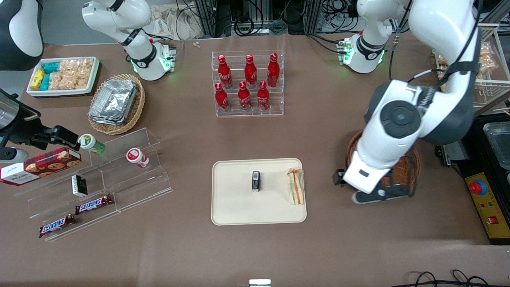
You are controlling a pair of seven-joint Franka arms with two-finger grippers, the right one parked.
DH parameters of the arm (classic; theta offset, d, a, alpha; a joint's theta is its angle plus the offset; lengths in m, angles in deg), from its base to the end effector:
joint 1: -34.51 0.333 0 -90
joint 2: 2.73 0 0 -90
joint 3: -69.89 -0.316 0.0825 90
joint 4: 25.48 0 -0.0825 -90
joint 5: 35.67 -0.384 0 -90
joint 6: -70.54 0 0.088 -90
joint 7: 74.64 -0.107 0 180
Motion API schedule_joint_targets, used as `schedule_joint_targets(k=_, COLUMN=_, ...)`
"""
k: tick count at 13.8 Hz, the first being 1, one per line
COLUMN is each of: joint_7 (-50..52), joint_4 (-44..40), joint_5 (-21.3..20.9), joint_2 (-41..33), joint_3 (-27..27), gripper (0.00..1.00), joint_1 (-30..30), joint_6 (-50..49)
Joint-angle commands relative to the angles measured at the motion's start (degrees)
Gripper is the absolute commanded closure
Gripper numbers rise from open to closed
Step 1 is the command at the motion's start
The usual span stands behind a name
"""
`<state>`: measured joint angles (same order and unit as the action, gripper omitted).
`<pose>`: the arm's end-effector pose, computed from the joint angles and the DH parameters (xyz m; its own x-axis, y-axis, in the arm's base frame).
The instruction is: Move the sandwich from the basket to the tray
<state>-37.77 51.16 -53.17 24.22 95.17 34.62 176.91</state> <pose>0.6644 -0.2191 0.4882 0.9747 0.1781 0.1348 0.1836 -0.9825 -0.0297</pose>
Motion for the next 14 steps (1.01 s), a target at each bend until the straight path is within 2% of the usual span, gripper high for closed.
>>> schedule_joint_targets(k=1, joint_7=-0.83, joint_4=2.72, joint_5=3.17, joint_2=-4.79, joint_3=0.22, gripper=0.0, joint_1=3.66, joint_6=-0.89)
schedule_joint_targets(k=3, joint_7=-0.92, joint_4=3.33, joint_5=3.35, joint_2=-5.5, joint_3=0.48, gripper=0.0, joint_1=6.21, joint_6=-2.47)
schedule_joint_targets(k=5, joint_7=-2.93, joint_4=7.88, joint_5=3.7, joint_2=-9.52, joint_3=-0.22, gripper=0.0, joint_1=5.78, joint_6=-2.91)
schedule_joint_targets(k=6, joint_7=-5.99, joint_4=11.13, joint_5=4.05, joint_2=-12.76, joint_3=-2.05, gripper=0.0, joint_1=5.08, joint_6=-3.35)
schedule_joint_targets(k=8, joint_7=-13.19, joint_4=15.1, joint_5=8.6, joint_2=-17.61, joint_3=-8.97, gripper=0.0, joint_1=0.97, joint_6=-4.49)
schedule_joint_targets(k=10, joint_7=-24.42, joint_4=16.08, joint_5=12.21, joint_2=-21.13, joint_3=-14.27, gripper=0.0, joint_1=-1.34, joint_6=-10.18)
schedule_joint_targets(k=14, joint_7=-34.56, joint_4=15.82, joint_5=13.81, joint_2=-24.3, joint_3=-15.51, gripper=0.0, joint_1=-1.17, joint_6=-17.93)
